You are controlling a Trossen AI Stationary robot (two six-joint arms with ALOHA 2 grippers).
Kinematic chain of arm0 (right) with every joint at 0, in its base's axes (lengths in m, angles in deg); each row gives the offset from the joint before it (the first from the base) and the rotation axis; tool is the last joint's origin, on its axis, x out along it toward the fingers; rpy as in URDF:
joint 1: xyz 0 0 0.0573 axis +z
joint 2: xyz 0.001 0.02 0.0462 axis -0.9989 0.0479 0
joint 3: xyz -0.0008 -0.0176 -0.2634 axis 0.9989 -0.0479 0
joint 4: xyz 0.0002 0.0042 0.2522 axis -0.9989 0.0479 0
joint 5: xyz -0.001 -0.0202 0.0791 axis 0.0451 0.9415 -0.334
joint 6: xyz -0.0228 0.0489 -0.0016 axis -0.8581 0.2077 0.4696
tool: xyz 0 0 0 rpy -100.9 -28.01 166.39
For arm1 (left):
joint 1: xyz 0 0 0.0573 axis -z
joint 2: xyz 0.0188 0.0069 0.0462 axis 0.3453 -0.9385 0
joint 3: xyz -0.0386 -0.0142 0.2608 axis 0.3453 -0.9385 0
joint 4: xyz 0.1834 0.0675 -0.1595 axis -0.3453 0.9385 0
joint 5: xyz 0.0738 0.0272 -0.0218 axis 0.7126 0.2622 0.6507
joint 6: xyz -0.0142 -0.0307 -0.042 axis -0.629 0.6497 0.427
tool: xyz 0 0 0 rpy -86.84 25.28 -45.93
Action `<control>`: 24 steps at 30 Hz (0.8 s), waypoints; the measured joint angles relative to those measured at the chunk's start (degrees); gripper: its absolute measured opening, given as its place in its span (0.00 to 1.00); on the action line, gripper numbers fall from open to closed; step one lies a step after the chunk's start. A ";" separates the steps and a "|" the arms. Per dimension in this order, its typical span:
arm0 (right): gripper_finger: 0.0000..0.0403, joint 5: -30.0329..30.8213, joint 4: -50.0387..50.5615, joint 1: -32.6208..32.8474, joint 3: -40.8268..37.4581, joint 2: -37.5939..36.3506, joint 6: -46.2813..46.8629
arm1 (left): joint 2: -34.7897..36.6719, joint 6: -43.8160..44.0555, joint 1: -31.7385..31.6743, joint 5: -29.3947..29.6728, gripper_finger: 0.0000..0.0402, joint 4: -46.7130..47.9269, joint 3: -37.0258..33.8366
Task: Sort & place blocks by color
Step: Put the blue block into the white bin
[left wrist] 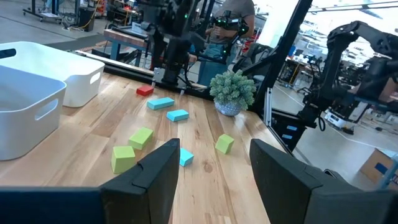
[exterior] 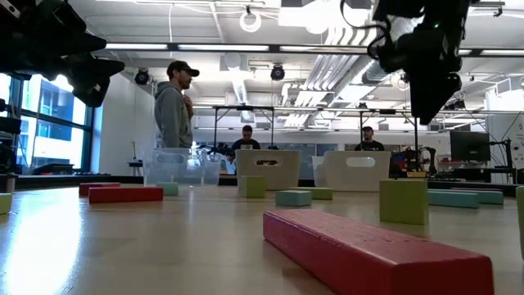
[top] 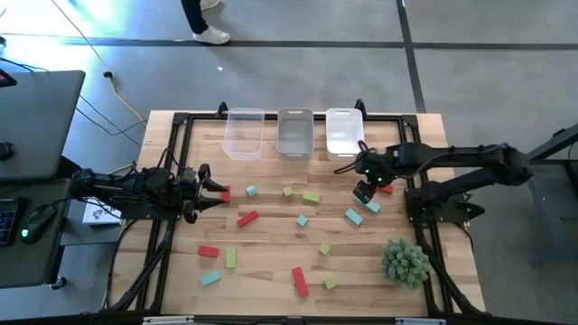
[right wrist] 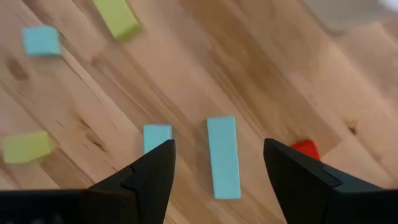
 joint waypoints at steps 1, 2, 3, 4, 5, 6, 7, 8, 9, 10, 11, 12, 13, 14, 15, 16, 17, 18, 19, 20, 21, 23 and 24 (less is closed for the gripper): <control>0.58 -0.62 -0.02 0.00 0.00 1.19 0.02 | 0.00 -0.02 -0.02 0.00 0.46 0.00 0.00; 0.58 -1.25 -0.03 0.00 0.00 2.37 0.03 | -0.01 -0.08 -0.02 0.00 0.46 0.00 -0.01; 0.58 -1.74 -0.04 0.00 0.00 3.49 0.08 | -0.02 -0.06 -0.01 0.00 0.46 -0.02 0.01; 0.58 -2.15 -0.04 0.00 0.00 4.71 0.08 | 0.00 -0.02 -0.02 0.00 0.46 0.00 -0.01; 0.58 -2.42 -0.04 0.00 0.00 5.89 0.07 | -0.02 -0.02 -0.02 0.00 0.46 0.00 -0.01; 0.58 -2.67 -0.07 0.00 0.00 7.00 0.07 | 0.00 -0.06 0.00 0.00 0.46 0.00 0.01; 0.58 -2.96 -0.06 0.00 0.00 8.11 0.08 | -0.02 -0.04 -0.02 0.00 0.46 -0.01 -0.01; 0.58 -3.15 -0.06 0.00 0.00 9.21 0.07 | -0.02 0.00 -0.02 0.00 0.46 0.00 -0.01; 0.58 -3.23 -0.07 0.00 0.00 10.32 0.07 | -0.02 0.00 -0.02 0.00 0.46 0.00 0.00; 0.58 -3.33 -0.07 0.00 0.00 11.29 0.07 | -0.01 0.00 -0.01 0.00 0.46 -0.02 0.00; 0.58 -3.51 -0.07 0.00 0.00 12.33 0.07 | -0.02 0.03 -0.01 0.00 0.46 -0.01 -0.01; 0.58 -3.86 -0.06 0.00 0.00 13.36 0.04 | 0.00 0.02 -0.02 0.00 0.46 0.00 0.00; 0.58 -4.09 -0.05 0.00 0.00 14.30 0.05 | -0.02 0.02 -0.02 0.00 0.46 0.00 0.01; 0.58 -4.24 -0.04 0.00 0.00 15.19 0.07 | 0.00 0.02 -0.02 0.00 0.46 -0.01 -0.01; 0.58 -4.28 -0.04 0.00 0.00 16.11 0.04 | -0.01 0.04 -0.02 0.00 0.46 -0.01 0.00; 0.58 -4.29 -0.04 0.00 0.00 17.05 0.02 | 0.00 0.05 -0.02 0.00 0.46 0.00 0.01; 0.58 -4.29 -0.07 0.00 0.00 17.86 0.02 | -0.02 0.24 -0.02 0.00 0.46 0.00 -0.01; 0.58 -4.29 -0.07 0.00 0.00 18.63 0.00 | -0.02 1.03 -0.02 0.00 0.46 0.00 0.01; 0.58 -4.28 -0.07 0.00 0.00 19.39 -0.01 | -0.01 1.91 -0.02 -0.02 0.46 0.00 -0.01; 0.58 -4.30 -0.08 0.00 0.00 20.14 0.00 | -0.01 2.69 -0.01 -0.08 0.46 0.00 0.01; 0.58 -4.28 -0.07 0.00 0.00 20.89 -0.02 | -0.01 3.36 -0.02 -0.17 0.46 0.00 0.00; 0.58 -4.28 -0.09 0.00 0.00 22.16 -0.02 | 0.00 3.96 -0.01 -0.19 0.46 0.00 0.00; 0.58 -4.28 -0.10 0.00 0.00 22.76 -0.04 | 0.00 3.97 -0.02 -0.17 0.46 -0.01 -0.01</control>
